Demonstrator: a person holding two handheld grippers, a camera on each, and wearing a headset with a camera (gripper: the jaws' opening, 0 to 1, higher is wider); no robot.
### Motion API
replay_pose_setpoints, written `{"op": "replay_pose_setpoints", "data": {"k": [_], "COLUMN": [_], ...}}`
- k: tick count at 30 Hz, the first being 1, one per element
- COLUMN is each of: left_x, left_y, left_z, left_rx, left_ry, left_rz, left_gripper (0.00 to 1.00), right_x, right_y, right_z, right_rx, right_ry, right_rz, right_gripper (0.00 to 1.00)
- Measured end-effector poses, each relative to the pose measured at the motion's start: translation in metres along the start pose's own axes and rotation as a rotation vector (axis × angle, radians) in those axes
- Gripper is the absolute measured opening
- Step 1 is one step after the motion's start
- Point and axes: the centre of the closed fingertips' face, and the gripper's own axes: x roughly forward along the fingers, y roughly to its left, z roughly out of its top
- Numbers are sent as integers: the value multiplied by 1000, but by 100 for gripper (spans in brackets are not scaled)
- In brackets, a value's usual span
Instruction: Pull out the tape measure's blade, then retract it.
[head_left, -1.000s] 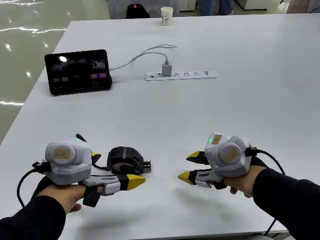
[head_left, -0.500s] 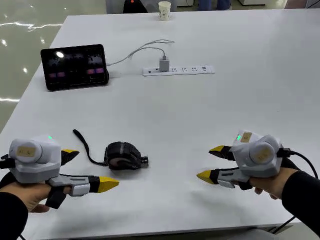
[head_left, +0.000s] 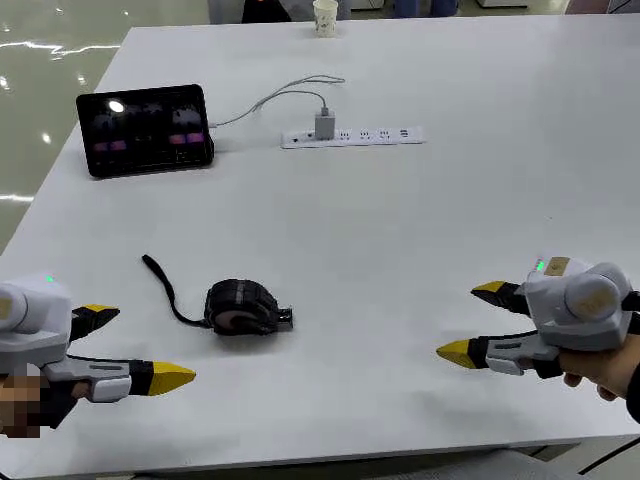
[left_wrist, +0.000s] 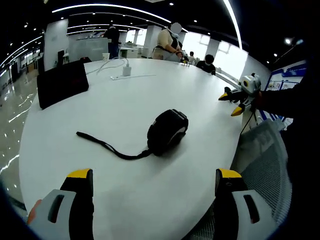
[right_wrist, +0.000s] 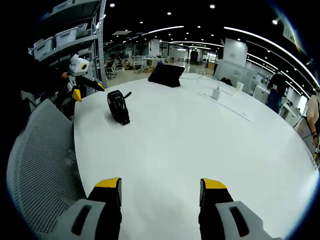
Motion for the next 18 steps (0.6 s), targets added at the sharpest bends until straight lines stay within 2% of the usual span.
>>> {"op": "replay_pose_setpoints", "data": {"k": [5, 14, 16, 18], "left_x": [-12, -27, -28, -29], "left_y": [6, 18, 19, 18], "left_z": [-2, -5, -8, -15], "left_rx": [14, 35, 36, 53], "left_ry": [0, 19, 31, 63], "left_rz": [12, 24, 19, 9], "left_gripper": [99, 99, 99, 99], "right_x": [-17, -44, -48, -52], "right_y": [-5, -21, -23, -23], "right_z": [-15, -29, -33, -34], "right_rx": [19, 71, 86, 90], "right_ry": [17, 18, 14, 9], "right_rz": [-7, -41, -39, -37], "right_gripper": [70, 83, 87, 90]}}
